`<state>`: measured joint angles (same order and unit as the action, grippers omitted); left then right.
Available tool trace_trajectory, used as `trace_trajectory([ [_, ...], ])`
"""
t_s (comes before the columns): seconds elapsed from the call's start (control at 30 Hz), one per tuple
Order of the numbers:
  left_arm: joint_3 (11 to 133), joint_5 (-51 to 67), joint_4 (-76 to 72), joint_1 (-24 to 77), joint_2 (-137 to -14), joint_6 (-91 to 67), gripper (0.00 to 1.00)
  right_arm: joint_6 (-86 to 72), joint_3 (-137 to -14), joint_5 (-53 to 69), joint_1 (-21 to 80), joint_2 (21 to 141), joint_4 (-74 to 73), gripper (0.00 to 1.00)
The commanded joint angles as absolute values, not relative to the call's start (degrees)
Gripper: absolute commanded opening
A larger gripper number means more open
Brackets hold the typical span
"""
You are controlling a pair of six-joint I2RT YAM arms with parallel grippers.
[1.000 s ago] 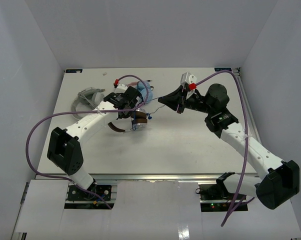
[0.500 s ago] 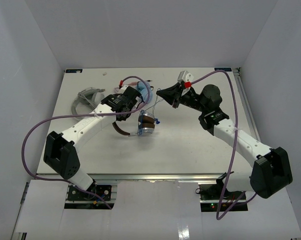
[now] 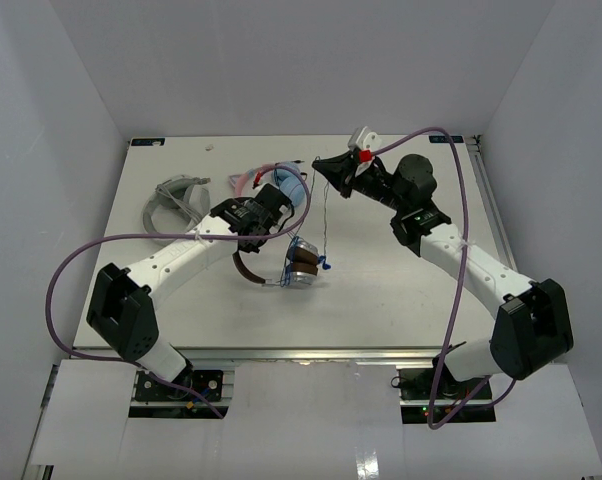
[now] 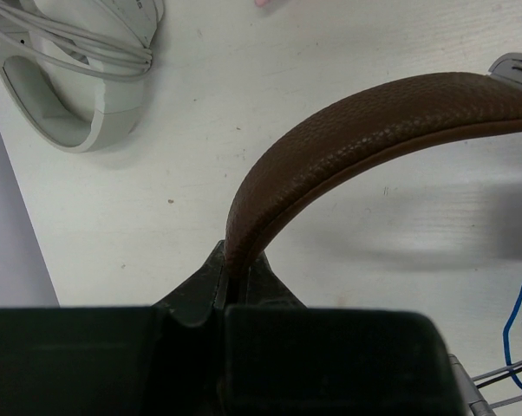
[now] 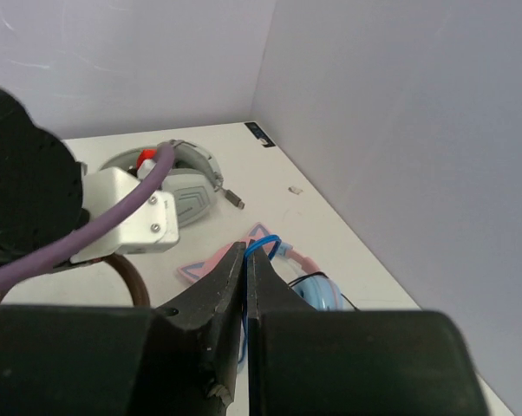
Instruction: Wrap the headphones
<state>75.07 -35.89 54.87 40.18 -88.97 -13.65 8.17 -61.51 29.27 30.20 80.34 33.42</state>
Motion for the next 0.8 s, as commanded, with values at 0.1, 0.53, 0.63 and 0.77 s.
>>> trace_trajectory([
  [0.1,74.5,-38.8,53.4,41.8,-88.2,-13.1,0.00,13.0,-68.2,24.4,29.1,76.9,29.4,0.08],
  [0.53,74.2,-43.1,53.8,42.2,-88.9,-14.2,0.00,14.1,-70.3,24.8,29.1,73.6,22.4,0.08],
  [0.63,75.8,-48.2,55.6,41.3,-90.4,-18.5,0.00,11.7,-73.8,28.0,29.1,73.3,15.9,0.08],
  [0.77,82.2,-46.6,60.6,36.0,-93.8,-24.1,0.00,5.5,-75.3,34.7,29.1,71.5,9.2,0.08],
])
